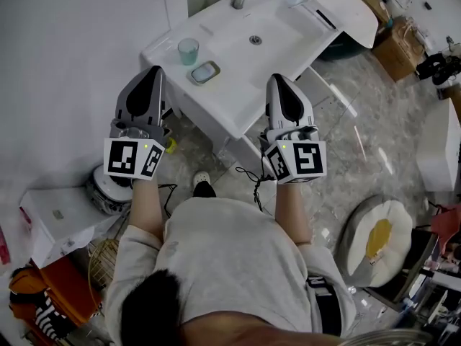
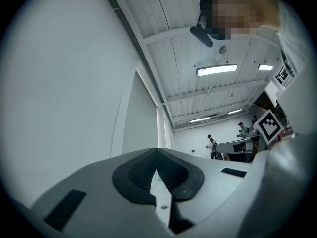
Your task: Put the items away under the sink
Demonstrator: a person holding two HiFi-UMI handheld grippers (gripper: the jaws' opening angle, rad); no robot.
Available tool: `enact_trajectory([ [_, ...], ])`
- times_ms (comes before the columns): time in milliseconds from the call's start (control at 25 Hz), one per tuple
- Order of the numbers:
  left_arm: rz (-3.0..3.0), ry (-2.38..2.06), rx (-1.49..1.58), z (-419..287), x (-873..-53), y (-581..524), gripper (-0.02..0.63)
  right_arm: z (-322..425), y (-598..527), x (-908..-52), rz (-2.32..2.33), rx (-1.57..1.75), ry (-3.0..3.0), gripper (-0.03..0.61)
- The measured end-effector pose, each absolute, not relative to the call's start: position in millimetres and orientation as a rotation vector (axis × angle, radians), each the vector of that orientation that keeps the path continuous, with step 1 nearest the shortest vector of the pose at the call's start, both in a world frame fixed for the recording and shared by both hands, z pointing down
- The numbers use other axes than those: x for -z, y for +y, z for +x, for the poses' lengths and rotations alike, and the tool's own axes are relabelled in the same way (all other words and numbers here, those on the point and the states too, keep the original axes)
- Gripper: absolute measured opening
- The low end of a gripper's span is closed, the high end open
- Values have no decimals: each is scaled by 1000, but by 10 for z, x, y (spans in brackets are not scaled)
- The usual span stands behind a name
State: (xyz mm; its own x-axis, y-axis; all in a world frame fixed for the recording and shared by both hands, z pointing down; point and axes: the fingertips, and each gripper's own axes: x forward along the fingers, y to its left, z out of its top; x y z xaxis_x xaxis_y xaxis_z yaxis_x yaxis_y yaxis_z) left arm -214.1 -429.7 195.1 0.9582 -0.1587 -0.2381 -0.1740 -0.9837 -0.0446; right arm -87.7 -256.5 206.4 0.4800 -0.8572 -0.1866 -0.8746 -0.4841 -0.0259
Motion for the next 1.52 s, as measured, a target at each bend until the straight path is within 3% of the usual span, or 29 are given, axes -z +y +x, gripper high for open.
enact_trajectory([
  [240,-3091,144,-253,-1718,-2386,-4721,12,-724,-2844,-2163,-2642,-182,1491,11],
  [520,-3140,19,-111,-1272,-3104,-5087,126,-561,-3095,-2290,-2675,-110,1461,11],
  [1080,-3140,-15,253,-585,-4344,-5671,277,-273,-3396,-2601,-2778,5,1398,12],
  [1520,-3133,60,400,-256,-4767,-5788,324,-64,-3380,-2751,-2813,69,1331,12],
])
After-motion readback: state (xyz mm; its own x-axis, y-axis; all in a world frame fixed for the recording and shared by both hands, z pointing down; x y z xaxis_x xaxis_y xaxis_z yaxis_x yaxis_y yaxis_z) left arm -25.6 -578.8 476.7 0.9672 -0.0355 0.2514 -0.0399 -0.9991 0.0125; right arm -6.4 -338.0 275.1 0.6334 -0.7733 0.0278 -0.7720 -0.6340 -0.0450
